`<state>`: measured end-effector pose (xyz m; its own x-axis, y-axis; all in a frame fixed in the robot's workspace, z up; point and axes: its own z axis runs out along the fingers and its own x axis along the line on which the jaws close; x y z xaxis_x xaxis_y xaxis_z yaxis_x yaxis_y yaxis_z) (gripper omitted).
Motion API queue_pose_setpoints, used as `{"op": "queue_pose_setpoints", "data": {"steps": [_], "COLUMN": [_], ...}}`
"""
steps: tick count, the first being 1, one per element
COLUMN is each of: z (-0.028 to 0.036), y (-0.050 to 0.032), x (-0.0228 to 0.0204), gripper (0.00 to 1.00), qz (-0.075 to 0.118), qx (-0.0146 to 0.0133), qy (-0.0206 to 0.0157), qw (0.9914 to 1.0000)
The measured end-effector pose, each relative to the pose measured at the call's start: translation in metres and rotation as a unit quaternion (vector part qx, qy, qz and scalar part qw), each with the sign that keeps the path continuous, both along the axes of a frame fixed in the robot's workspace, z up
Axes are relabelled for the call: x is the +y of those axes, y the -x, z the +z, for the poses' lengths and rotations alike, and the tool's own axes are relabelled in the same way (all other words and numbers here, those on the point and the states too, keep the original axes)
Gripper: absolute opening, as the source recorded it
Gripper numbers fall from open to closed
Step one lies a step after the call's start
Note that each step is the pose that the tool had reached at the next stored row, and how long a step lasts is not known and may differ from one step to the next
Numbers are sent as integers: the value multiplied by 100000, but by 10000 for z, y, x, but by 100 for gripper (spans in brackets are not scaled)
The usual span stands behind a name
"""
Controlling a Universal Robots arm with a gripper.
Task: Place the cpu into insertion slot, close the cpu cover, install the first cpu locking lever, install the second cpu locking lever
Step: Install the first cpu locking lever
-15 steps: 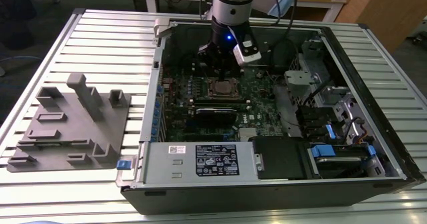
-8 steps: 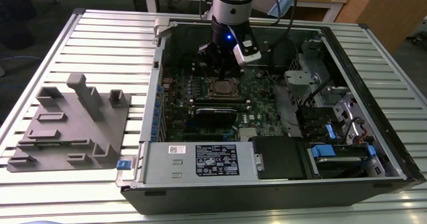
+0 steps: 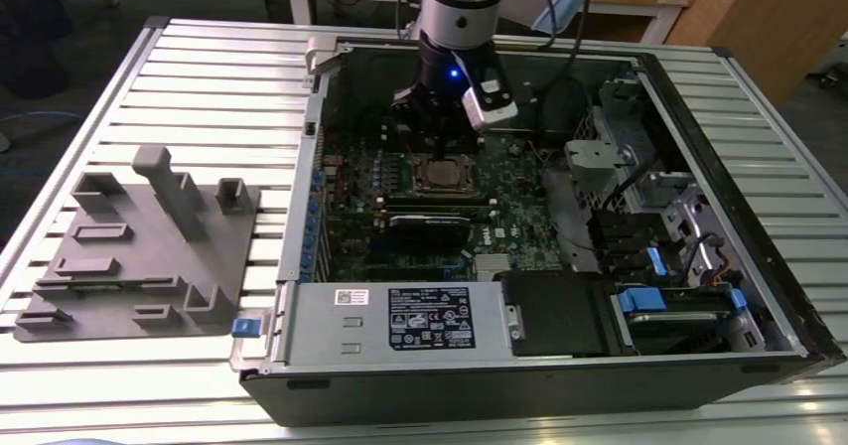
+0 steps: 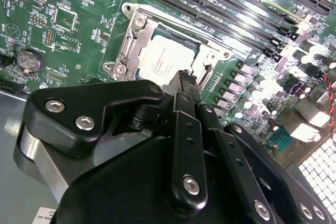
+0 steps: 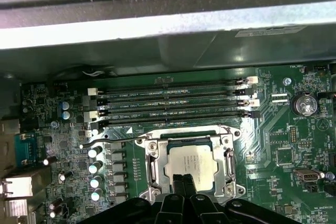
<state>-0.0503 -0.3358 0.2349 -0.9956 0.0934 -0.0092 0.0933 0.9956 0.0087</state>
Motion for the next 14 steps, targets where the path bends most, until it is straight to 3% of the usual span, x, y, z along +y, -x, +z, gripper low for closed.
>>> {"op": "queue_pose_setpoints", "data": {"steps": [14], "z": [-1], "y": [32], "x": [0], "gripper": [11], "qz": [2], "qx": [-5], "qy": [-6], "qw": [100000]}}
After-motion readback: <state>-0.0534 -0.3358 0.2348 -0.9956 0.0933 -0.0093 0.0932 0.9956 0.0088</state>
